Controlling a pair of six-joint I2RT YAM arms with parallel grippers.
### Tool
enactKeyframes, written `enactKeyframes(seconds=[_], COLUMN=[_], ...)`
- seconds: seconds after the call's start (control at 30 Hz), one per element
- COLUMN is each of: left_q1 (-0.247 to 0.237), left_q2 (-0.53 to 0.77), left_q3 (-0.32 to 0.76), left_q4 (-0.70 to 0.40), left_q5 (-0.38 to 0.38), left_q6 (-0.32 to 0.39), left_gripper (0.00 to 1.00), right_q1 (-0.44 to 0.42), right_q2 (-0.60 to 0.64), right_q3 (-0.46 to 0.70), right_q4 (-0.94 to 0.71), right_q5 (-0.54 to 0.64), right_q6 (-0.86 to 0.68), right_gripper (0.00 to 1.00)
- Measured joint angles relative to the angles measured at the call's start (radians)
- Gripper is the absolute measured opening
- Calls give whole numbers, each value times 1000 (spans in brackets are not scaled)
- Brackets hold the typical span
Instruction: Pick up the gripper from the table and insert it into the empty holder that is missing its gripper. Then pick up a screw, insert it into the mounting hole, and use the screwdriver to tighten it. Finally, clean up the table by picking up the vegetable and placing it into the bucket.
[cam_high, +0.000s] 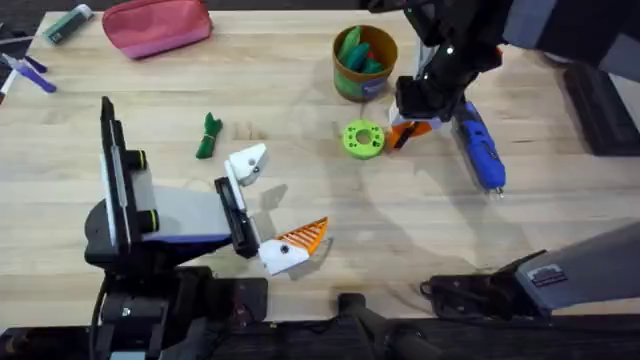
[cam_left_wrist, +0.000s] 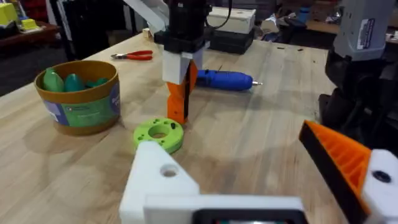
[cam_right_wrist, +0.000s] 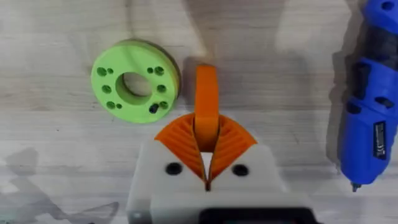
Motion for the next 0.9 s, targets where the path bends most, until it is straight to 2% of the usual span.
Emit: enactKeyframes(seconds=[0.07, 0.47, 0.7, 0.9], left_q1=[0, 0, 0, 0], left_q2=[0, 0, 0, 0], left_q3=[0, 0, 0, 0], left_q4=[0, 0, 0, 0], left_q5=[0, 0, 0, 0], left_q6=[0, 0, 0, 0], left_gripper=[986, 986, 986, 986], right_q1=[-1, -1, -1, -1], right_q2=[0, 0, -6, -112], right_q3=[1, 2, 44, 126], right_q4=[0, -4, -78, -156], right_q5=[0, 0, 0, 9], right_q6=[1, 1, -4, -20], right_gripper=[14, 14, 13, 13])
